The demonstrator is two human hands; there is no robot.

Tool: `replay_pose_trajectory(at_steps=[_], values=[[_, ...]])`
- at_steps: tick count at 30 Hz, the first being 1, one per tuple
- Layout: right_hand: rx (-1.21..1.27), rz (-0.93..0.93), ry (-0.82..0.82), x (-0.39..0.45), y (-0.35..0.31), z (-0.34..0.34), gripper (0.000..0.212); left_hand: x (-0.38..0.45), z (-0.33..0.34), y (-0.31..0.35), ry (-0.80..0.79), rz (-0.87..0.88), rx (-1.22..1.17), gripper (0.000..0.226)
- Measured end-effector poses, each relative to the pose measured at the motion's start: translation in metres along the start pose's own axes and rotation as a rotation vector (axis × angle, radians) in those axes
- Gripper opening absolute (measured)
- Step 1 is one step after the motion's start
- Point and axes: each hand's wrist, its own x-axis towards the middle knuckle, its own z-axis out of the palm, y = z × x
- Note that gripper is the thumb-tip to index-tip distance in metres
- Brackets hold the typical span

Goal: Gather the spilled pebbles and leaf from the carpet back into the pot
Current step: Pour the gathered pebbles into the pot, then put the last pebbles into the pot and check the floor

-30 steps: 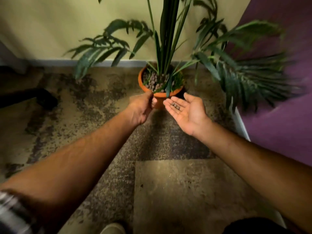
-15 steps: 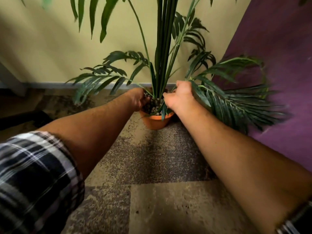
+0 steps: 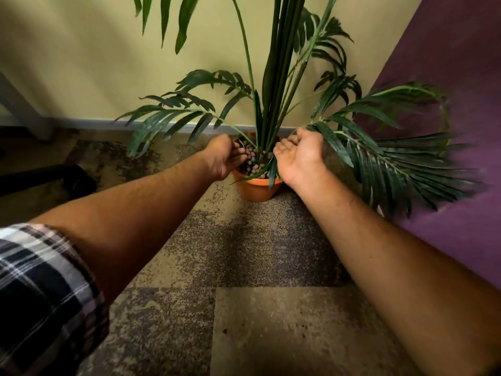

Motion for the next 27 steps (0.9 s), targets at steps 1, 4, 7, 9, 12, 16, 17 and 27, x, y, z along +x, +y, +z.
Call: replay_pose_trajectory(at_steps=[1, 4, 7, 9, 12, 16, 17, 27], values=[[-0.024, -0.005, 0.009, 0.000, 0.003, -0.005, 0.049, 0.002, -0.005, -0.004, 0.010, 0.003, -0.006, 0.027], [-0.093, -0.042, 0.047, -0.004, 0.008, -0.019, 0.048, -0.001, -0.022, -0.017, 0.055, 0.022, 0.015, 0.030], [-0.209, -0.048, 0.037, -0.010, 0.016, -0.035, 0.046, -0.011, -0.038, -0.030, 0.095, 0.060, 0.028, 0.027], [-0.289, -0.046, 0.024, -0.014, 0.023, -0.045, 0.043, -0.020, -0.044, -0.039, 0.108, 0.092, 0.107, 0.024], [-0.459, -0.078, 0.043, -0.012, 0.035, -0.056, 0.037, -0.029, -0.052, -0.053, 0.094, 0.125, 0.310, 0.018], [-0.862, -0.228, 0.085, -0.001, 0.049, -0.069, 0.029, -0.039, -0.050, -0.062, 0.062, 0.222, 0.632, 0.015], [-0.990, -0.270, 0.087, 0.000, 0.051, -0.071, 0.028, -0.046, -0.047, -0.063, 0.034, 0.261, 0.720, 0.019], [-1.873, -0.492, -0.091, -0.001, 0.060, -0.121, 0.016, -0.047, -0.067, -0.085, -0.069, 0.306, 1.155, 0.056]])
